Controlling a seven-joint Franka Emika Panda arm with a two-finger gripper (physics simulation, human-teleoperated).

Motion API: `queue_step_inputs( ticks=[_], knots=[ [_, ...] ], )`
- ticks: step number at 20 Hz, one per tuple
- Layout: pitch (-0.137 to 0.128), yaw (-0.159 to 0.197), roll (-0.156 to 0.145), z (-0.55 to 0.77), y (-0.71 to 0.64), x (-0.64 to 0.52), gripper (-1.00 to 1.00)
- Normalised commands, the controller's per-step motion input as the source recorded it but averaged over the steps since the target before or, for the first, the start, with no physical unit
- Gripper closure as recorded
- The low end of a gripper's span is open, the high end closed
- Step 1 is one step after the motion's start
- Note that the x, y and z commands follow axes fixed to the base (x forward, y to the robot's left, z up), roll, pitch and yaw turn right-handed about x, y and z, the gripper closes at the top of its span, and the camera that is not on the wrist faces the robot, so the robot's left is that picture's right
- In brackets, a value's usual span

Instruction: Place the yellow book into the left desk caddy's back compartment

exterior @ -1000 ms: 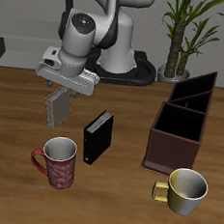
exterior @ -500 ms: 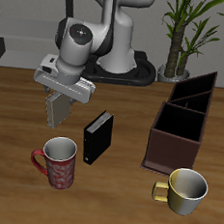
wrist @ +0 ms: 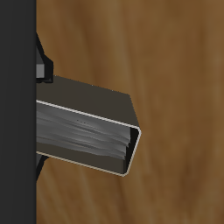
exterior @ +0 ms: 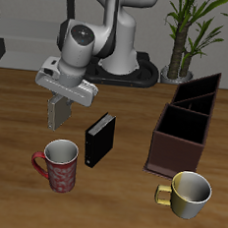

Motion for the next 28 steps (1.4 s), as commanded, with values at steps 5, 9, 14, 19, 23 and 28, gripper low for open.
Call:
queue_step_inputs(
  ticks=[5, 9, 14, 19, 23, 28],
  knots=[
    [-0.052, -0.007, 0.023, 0.29, 0.19, 0.05, 1.00],
    [-0.087, -0.018, 0.027, 0.55, 0.37, -0.02, 1.00],
    [-0.062, -0.017, 0.027, 0.50, 0.45, -0.03, 1.00],
    [-0.045, 0.014, 0.023, 0.38, 0.48, -0.03, 1.00],
    [-0.060, 0.034, 0.038, 0.37, 0.54, 0.00, 1.00],
    [-0.040, 0.022, 0.001, 0.28, 0.40, -0.09, 1.00]
  ],
)
